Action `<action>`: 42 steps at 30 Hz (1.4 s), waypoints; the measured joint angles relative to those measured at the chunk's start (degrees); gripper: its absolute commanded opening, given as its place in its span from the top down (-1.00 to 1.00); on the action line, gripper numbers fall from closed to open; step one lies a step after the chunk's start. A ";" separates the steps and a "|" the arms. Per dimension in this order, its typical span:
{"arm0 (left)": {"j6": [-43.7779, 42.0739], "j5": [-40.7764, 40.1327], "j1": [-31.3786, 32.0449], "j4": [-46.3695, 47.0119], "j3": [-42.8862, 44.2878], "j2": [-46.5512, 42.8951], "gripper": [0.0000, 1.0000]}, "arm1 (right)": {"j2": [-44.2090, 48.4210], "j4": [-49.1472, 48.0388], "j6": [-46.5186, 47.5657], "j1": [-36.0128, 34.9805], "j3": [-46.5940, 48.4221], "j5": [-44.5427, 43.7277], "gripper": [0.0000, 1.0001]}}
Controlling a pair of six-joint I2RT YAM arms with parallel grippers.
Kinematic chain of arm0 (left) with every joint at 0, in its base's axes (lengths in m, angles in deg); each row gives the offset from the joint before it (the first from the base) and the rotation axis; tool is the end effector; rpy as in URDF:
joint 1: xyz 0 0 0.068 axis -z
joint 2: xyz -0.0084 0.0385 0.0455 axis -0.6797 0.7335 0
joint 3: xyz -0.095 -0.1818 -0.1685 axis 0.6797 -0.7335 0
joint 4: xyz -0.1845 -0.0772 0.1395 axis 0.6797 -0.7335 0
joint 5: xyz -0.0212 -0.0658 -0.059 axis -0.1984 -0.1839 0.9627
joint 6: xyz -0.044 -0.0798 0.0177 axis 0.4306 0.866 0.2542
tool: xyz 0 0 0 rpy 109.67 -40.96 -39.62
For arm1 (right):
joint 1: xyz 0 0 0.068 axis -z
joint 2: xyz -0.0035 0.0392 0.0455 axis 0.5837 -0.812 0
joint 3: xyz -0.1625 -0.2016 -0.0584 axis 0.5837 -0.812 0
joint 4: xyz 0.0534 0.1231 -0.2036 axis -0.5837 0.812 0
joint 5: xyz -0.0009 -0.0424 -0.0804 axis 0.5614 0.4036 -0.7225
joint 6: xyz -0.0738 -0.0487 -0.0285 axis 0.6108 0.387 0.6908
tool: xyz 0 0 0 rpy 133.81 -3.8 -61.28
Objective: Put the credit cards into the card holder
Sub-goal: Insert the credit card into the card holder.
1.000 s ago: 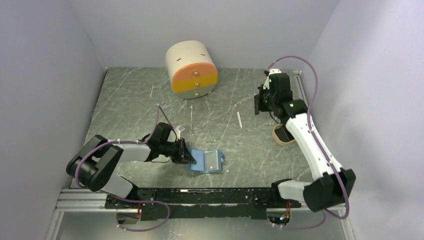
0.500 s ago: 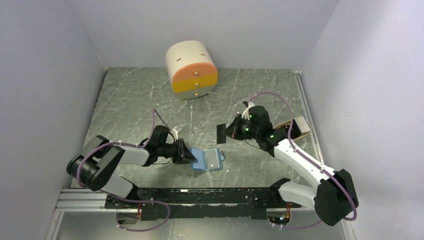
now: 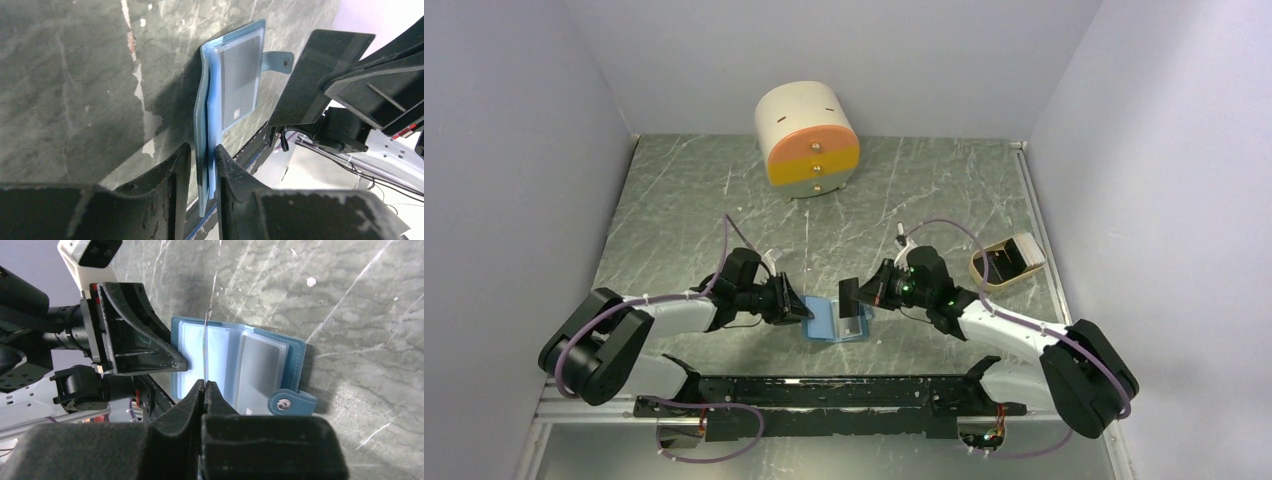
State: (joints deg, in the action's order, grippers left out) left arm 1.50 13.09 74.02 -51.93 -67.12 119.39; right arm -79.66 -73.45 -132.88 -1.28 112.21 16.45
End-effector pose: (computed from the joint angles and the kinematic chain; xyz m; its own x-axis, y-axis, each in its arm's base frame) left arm 0.1856 -0.1657 0.1070 -0.9699 -0.2080 -0.1269 -0.0184 0.5821 -0.8129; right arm 0.1888 0.1760 0.1618 -0.8674 0.2602 -0.4242 -0.1942 0.6079 0.7699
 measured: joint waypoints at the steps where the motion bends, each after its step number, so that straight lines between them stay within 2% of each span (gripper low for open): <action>1: -0.20 -0.26 0.00 -0.44 0.00 -0.17 0.50 | -0.42 -1.33 -0.55 -0.17 -0.94 -0.09 1.00; 4: -0.63 -0.85 0.00 -1.53 0.00 -0.26 0.54 | -2.03 -3.76 -1.42 -0.68 -2.01 -0.17 1.00; 8: -1.20 -1.49 0.00 -2.21 -0.02 -0.31 0.40 | -4.48 -7.65 -2.29 -1.11 -2.19 0.17 1.00; 10: -1.64 -2.14 0.00 -3.19 -0.02 -0.55 0.43 | -5.35 -9.27 -2.62 -1.70 -2.38 0.20 1.00; 18: -2.29 -2.97 0.00 -4.33 -0.28 -1.68 0.81 | -8.07 -13.14 -3.13 -2.89 -3.85 -0.68 1.00; 23: -2.60 -2.67 0.00 -3.52 -0.59 -1.51 0.82 | -9.84 -15.23 -3.32 -2.93 -5.53 -0.98 1.00; 28: -3.13 -2.19 -0.02 -3.06 -0.59 -0.24 0.74 | -10.69 -16.50 -3.37 -3.21 -6.67 -1.46 1.00; 31: -3.13 -1.81 -0.02 -2.75 -0.59 0.24 0.80 | -11.37 -17.07 -3.43 -3.50 -6.67 -1.95 1.00; 42: -3.10 -1.38 -0.04 -1.62 -0.59 1.68 0.80 | -16.26 -23.28 -5.75 -4.28 -7.52 -2.36 1.00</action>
State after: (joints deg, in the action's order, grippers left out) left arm -1.61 11.71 73.97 -53.55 -67.71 121.07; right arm -95.93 -96.73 -138.62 -5.57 104.69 14.09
